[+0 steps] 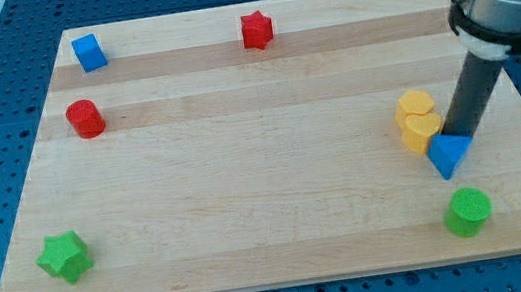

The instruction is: Slide the yellow hexagon along with yellow heart down a bit

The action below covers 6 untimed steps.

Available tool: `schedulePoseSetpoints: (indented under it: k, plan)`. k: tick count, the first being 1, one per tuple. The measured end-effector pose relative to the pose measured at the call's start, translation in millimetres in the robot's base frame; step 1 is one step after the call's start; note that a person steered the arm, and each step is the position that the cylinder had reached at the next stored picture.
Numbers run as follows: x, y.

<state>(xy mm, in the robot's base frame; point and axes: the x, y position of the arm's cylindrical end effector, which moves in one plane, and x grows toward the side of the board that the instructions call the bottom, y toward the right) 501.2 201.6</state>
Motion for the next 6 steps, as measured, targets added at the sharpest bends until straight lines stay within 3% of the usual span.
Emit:
schedulePoseSetpoints:
  k: [1,3,4,6]
  plan:
    - [6,0]
    - [-111,17]
    - [-75,-35]
    - [-57,-37]
